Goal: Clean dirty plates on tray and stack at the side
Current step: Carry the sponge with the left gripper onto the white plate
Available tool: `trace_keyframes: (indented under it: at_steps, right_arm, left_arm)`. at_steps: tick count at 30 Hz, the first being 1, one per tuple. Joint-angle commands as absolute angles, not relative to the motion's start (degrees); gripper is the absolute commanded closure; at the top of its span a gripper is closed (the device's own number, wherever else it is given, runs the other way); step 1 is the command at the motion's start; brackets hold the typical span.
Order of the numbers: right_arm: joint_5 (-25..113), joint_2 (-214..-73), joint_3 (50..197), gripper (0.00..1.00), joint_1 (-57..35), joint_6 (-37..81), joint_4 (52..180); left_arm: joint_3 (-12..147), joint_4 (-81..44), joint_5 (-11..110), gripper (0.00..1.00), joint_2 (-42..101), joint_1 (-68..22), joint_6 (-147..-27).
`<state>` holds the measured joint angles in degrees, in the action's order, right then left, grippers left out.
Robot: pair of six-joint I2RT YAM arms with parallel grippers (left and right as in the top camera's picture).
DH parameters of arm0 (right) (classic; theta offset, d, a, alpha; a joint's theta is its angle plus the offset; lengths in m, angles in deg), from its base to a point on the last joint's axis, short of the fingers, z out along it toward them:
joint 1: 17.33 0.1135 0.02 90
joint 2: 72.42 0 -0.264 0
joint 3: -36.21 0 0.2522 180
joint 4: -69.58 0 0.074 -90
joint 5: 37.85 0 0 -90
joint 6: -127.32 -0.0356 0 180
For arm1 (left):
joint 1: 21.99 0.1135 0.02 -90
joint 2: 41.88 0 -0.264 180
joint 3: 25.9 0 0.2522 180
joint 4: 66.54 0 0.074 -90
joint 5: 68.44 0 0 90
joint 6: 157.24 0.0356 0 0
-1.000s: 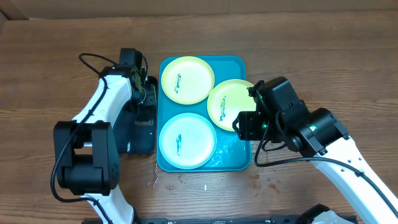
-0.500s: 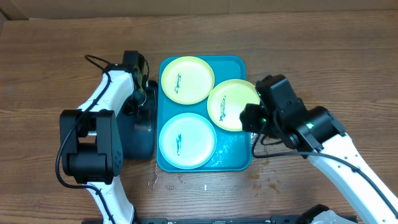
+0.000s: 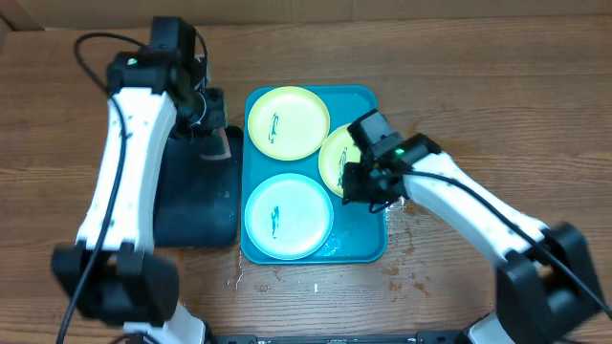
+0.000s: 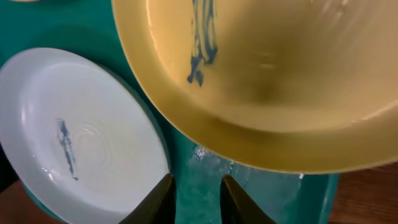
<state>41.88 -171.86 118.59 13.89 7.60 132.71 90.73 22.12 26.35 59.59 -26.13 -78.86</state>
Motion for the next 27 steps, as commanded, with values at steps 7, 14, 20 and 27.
trace_keyframes:
  at_steps: [7,14,20,27]
  right_arm:
    - [37.1,-180.1,118.5,0.70,19.9,6.1,129.0]
    - [45.7,-182.1,118.5,0.75,23.4,-6.6,127.5]
    - [44.9,-184.8,118.5,0.95,23.4,-11.0,127.3]
    - [44.8,-184.8,118.5,0.96,23.4,-14.1,126.6]
  left_arm:
    - [91.5,27.1,31.3,0.96,57.5,-33.0,-79.7]
    - [91.2,27.8,30.9,0.96,57.6,-35.7,-82.4]
    - [85.4,27.1,30.4,0.96,57.6,-37.2,-85.3]
    - [66.6,11.2,36.0,0.96,57.7,-42.5,-88.4]
